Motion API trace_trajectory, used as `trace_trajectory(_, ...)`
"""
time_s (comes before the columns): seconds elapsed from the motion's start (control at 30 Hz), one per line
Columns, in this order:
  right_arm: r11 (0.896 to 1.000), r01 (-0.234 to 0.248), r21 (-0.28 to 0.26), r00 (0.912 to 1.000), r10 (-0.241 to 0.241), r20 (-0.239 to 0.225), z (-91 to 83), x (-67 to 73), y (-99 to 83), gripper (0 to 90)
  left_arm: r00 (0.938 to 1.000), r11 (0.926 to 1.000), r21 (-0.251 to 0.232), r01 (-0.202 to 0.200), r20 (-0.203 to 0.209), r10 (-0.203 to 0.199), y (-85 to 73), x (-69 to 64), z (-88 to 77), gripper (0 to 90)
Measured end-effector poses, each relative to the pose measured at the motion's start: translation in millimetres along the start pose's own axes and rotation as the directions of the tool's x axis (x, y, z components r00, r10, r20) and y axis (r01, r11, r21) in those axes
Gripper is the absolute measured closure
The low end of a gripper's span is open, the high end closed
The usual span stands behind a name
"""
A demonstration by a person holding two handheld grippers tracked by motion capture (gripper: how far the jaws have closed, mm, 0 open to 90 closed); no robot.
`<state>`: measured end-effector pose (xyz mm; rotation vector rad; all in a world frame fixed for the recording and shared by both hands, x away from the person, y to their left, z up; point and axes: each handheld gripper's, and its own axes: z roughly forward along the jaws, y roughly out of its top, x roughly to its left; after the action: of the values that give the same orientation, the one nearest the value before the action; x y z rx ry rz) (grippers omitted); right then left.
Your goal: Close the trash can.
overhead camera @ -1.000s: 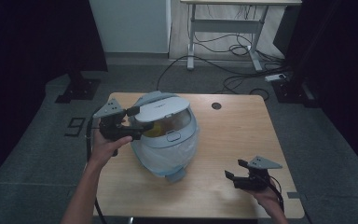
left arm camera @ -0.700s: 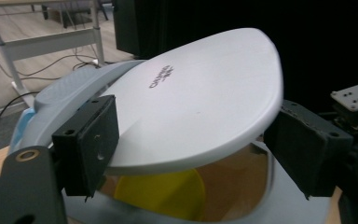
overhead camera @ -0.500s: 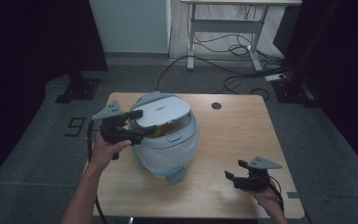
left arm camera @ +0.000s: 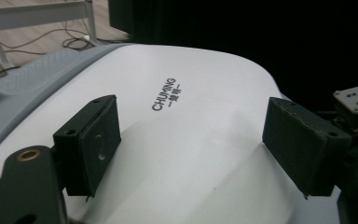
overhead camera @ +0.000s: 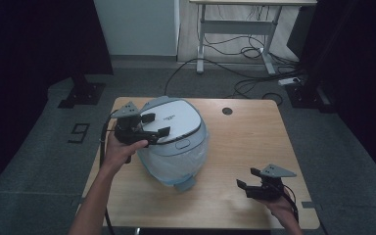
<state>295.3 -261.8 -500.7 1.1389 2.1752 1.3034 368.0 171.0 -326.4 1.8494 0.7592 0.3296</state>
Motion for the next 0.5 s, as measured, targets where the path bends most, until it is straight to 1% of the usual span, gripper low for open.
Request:
trace_trajectory(0.13, 1.0, -0.005, 0.0, 1.0, 0.005, 0.001, 0.2, -0.5, -0.2, 22.4, 0.999, 0.9998, 0.005, -0.019, -0.041, 0.019, 0.6, -3.1, 6.3, 18.9)
trace_trajectory(0.2, 1.0, -0.001, 0.002, 1.0, 0.001, 0.002, 1.1, -0.5, -0.5, 22.4, 0.9969, 0.9993, 0.01, -0.037, -0.069, 0.037, 0.3, -5.1, 10.2, 18.8)
trace_trajectory(0.27, 1.0, -0.002, 0.006, 1.0, 0.002, 0.001, 1.6, -0.1, -0.8, 22.4, 0.9932, 0.9983, 0.011, -0.057, -0.101, 0.058, -0.4, -8.4, 14.8, 18.8)
trace_trajectory(0.4, 1.0, -0.003, 0.002, 1.0, 0.003, 0.003, 1.0, -0.7, -0.7, 22.4, 0.9918, 0.9982, 0.0, -0.06, -0.113, 0.06, 0.3, -12.9, 21.2, 17.9)
trace_trajectory(0.5, 1.0, -0.004, 0.003, 1.0, 0.004, 0.005, 1.0, -1.1, -1.0, 22.4, 0.991, 0.9982, 0.014, -0.058, -0.12, 0.06, 3.2, -13.3, 23.8, 18.0)
